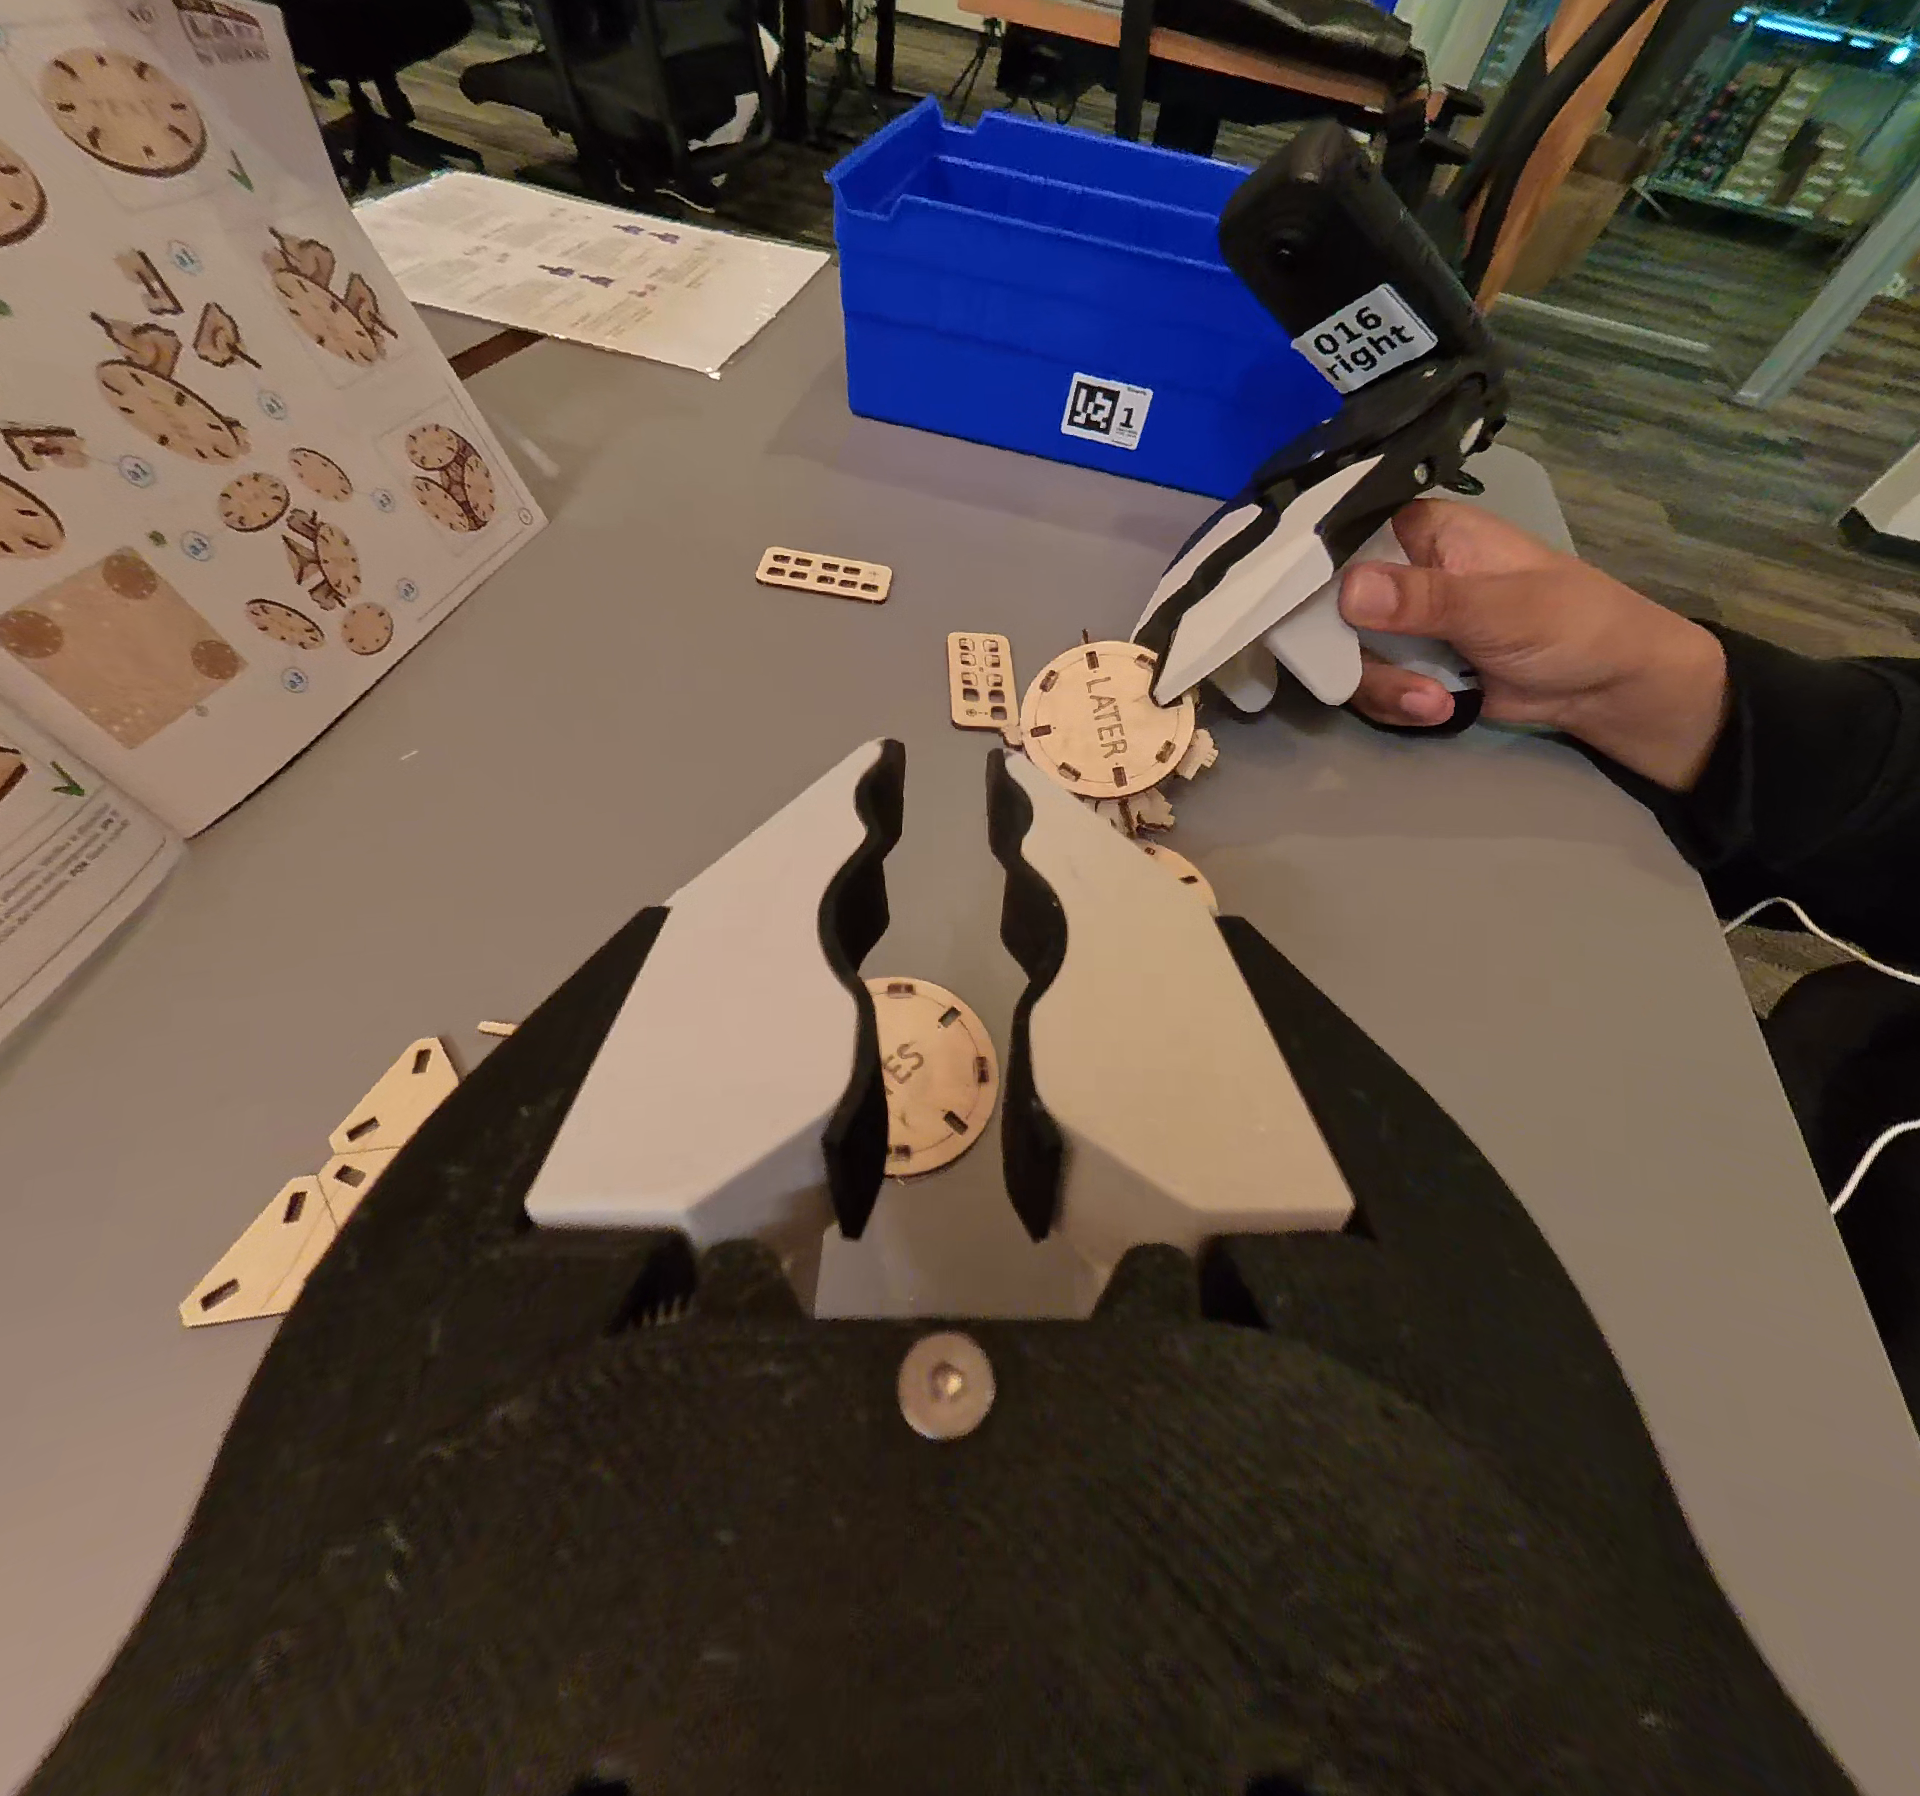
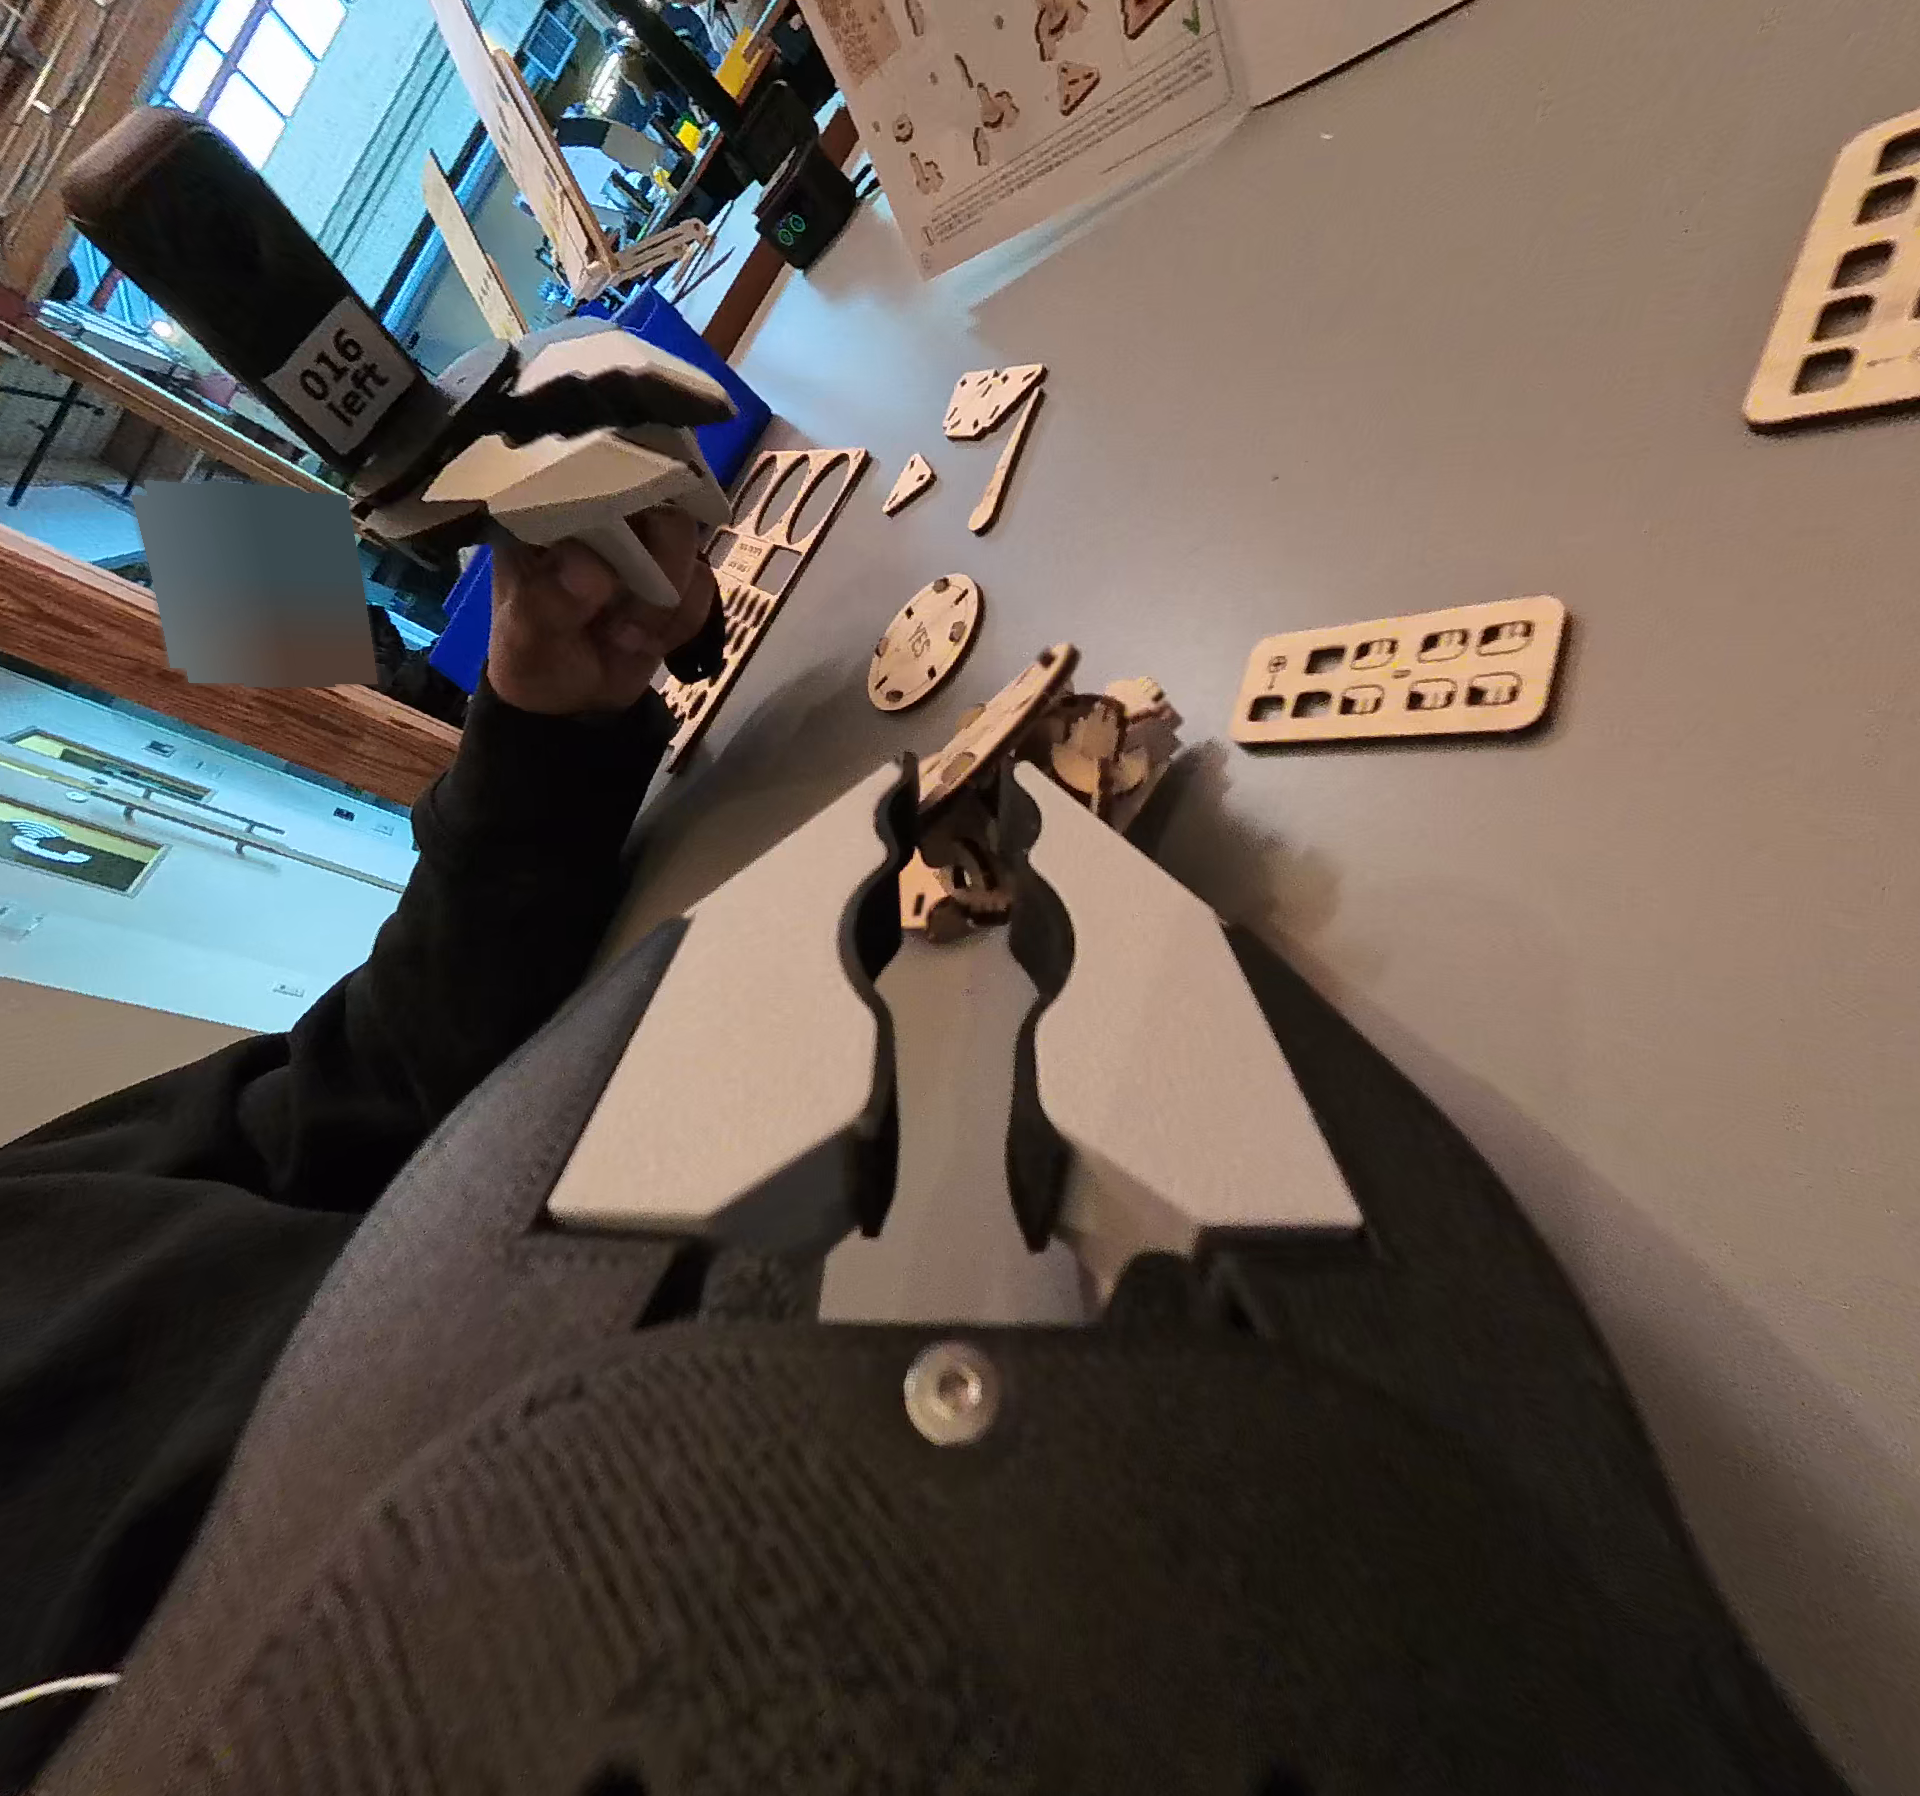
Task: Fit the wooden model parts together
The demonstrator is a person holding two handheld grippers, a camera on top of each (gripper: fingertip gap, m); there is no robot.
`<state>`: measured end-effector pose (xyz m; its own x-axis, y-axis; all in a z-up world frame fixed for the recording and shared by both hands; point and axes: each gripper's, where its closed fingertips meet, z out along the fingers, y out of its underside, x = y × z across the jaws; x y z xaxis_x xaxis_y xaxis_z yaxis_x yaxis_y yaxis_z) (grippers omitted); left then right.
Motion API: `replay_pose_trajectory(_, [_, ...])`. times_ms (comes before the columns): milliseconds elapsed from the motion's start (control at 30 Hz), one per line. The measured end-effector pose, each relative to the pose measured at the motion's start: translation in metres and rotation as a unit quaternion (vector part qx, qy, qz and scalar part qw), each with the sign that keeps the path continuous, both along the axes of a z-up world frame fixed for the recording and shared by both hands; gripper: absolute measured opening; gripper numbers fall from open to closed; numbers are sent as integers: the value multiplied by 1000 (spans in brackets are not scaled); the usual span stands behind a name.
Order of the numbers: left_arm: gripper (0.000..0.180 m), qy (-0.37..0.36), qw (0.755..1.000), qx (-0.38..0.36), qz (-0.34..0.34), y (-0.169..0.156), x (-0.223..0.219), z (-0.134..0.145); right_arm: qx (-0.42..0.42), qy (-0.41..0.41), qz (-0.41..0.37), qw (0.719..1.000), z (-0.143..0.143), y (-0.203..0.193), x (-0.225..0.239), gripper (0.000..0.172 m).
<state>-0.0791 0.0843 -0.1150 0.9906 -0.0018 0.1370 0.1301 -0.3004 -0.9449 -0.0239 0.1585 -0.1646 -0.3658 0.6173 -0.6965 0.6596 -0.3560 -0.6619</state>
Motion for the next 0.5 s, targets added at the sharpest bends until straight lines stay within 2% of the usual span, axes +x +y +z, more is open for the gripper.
replay_pose_trajectory(400, [12,7,1000,-13,7,1,-1,-6,45,-8,-35,998,-7,17,-1,15])
replay_pose_trajectory(500, [12,9,1000,-18,3,3,1,-8,64,-1,-24,998,-7,14,0,7])
